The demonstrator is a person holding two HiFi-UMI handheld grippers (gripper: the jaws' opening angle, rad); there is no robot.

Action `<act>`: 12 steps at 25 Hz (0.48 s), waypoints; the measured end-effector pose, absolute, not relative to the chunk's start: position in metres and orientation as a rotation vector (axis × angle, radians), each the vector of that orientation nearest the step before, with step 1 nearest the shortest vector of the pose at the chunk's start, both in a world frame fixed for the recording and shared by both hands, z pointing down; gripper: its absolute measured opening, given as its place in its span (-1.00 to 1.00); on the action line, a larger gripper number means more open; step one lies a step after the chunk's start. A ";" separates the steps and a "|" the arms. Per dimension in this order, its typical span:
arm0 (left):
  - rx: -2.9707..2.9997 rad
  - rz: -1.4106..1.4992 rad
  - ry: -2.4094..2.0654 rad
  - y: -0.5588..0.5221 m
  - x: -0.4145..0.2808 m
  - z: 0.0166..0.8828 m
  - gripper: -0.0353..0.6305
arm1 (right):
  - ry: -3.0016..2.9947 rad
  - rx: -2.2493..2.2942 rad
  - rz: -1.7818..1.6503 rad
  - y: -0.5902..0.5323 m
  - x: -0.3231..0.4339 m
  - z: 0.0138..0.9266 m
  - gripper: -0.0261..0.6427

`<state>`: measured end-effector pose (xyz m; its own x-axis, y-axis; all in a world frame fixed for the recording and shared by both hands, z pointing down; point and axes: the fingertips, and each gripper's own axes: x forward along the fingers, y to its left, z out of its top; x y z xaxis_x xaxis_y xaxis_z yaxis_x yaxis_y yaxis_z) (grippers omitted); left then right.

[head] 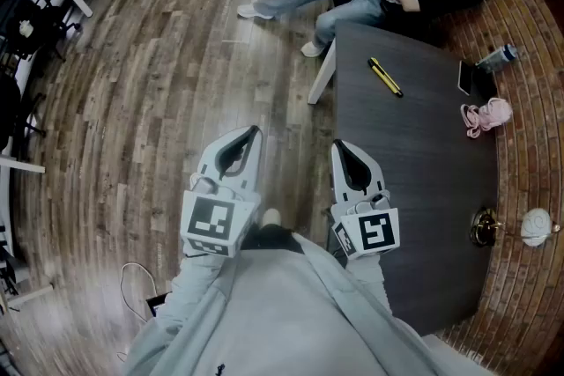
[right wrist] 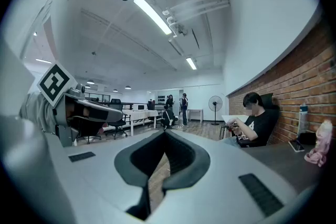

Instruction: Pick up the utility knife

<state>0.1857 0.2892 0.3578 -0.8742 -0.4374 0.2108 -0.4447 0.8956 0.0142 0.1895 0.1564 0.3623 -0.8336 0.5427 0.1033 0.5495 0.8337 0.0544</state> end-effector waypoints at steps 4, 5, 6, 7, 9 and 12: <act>0.667 0.050 -2.855 0.290 0.188 0.358 -0.84 | -2.942 -0.864 -0.115 0.154 0.194 0.359 -0.87; 0.667 0.054 -2.856 0.290 0.189 0.358 -0.84 | -2.946 -0.865 -0.103 0.154 0.194 0.358 -0.87; 0.669 0.060 -2.856 0.289 0.189 0.357 -0.84 | -2.948 -0.869 -0.091 0.153 0.195 0.357 -0.87; 0.671 0.064 -2.855 0.288 0.190 0.357 -0.84 | -2.948 -0.872 -0.081 0.152 0.195 0.356 -0.87; 0.672 0.060 -2.853 0.286 0.193 0.356 -0.84 | -2.949 -0.872 -0.072 0.149 0.197 0.354 -0.87; 0.663 0.061 -2.853 0.284 0.196 0.354 -0.84 | -2.952 -0.870 -0.067 0.146 0.198 0.353 -0.87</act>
